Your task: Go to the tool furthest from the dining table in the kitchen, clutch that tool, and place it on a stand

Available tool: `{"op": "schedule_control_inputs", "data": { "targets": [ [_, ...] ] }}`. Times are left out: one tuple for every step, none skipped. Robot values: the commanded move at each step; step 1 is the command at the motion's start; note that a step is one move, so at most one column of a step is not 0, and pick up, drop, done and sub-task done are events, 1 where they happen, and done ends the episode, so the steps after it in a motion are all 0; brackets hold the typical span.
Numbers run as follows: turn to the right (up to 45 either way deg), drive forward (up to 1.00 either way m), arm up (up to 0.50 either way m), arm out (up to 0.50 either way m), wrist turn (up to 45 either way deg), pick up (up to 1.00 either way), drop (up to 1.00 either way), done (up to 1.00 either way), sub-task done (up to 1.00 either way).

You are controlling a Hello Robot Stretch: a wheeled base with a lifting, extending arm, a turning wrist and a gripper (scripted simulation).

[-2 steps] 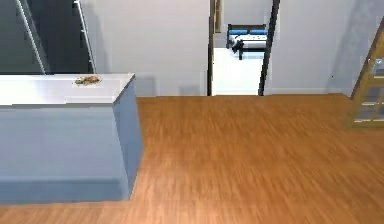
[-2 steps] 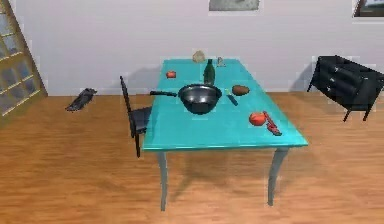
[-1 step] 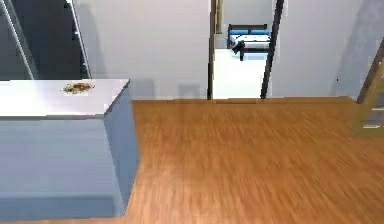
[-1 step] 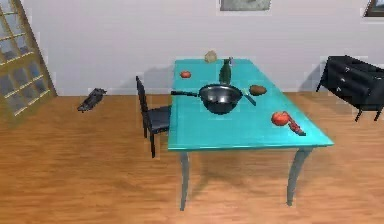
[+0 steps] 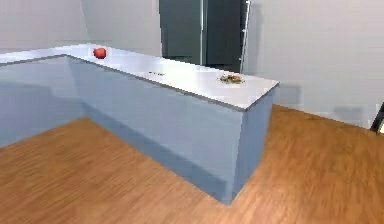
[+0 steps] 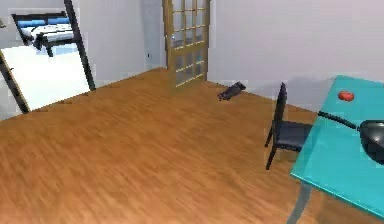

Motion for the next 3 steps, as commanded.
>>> {"op": "schedule_control_inputs", "data": {
  "targets": [
    [0.0, 0.75, 0.0, 0.0, 0.0, 0.0, 0.0, 0.0, 0.0],
    [-45.0, 0.0, 0.0, 0.0, 0.0, 0.0, 0.0, 0.0, 0.0],
    [-45.0, 0.0, 0.0, 0.0, 0.0, 0.0, 0.0, 0.0, 0.0]
  ]
}}
